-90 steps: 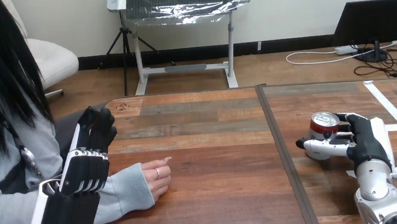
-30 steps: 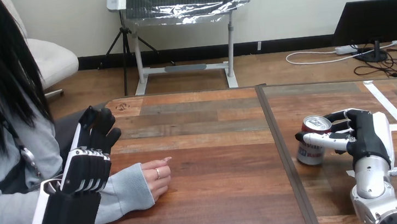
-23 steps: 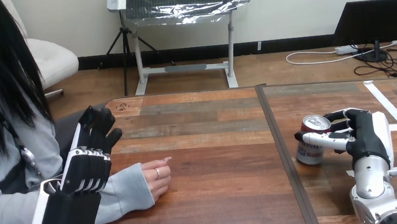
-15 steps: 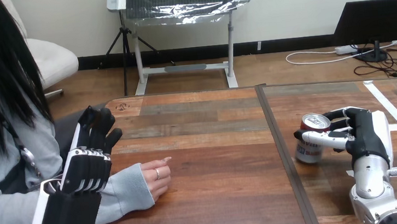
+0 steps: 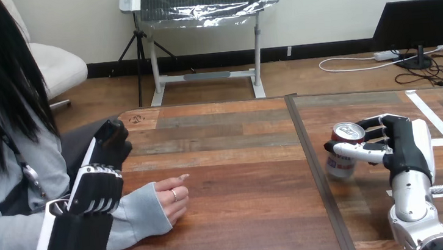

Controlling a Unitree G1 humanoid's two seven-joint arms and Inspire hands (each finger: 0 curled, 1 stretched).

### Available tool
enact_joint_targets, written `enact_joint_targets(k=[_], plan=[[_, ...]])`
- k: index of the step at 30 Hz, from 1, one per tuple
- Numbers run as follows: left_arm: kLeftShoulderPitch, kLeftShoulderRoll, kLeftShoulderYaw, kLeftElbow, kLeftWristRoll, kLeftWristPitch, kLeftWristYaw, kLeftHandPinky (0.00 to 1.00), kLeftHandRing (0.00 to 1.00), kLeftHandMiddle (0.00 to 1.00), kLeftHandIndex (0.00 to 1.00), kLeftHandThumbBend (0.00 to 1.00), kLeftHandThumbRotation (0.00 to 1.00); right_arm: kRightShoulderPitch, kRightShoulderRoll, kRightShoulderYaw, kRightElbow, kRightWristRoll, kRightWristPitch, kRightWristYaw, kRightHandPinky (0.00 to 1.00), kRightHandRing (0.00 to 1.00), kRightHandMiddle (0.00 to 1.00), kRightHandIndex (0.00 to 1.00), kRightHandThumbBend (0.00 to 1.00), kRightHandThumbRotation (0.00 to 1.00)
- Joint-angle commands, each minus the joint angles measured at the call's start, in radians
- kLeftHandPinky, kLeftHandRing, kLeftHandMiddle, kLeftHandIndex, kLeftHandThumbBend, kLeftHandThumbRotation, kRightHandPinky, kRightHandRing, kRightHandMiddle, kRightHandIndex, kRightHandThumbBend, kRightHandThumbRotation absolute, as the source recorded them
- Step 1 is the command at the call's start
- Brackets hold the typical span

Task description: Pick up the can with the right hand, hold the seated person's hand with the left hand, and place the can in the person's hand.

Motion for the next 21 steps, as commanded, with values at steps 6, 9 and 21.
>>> enact_joint_targets(k=[6,9,21], plan=[[-0.044,0.018,0.037,-0.045,0.202,0.003,0.169,0.91,0.97,0.99,0.95,1.0,0.53,-0.118,0.006,0.013,-0.039,-0.011,-0.076,-0.003,0.34,0.39,0.47,0.5,0.85,0.0],[-0.033,0.031,0.045,-0.07,0.266,0.023,0.223,0.91,0.98,1.0,0.96,1.0,0.49,-0.117,0.01,0.014,-0.043,-0.012,-0.084,-0.005,0.34,0.39,0.47,0.5,0.85,0.0],[0.005,0.093,0.132,-0.182,0.601,0.103,0.458,0.84,0.96,0.98,0.96,1.0,0.42,-0.11,0.015,0.008,-0.05,0.001,-0.127,0.026,0.33,0.39,0.47,0.5,0.84,0.0]])
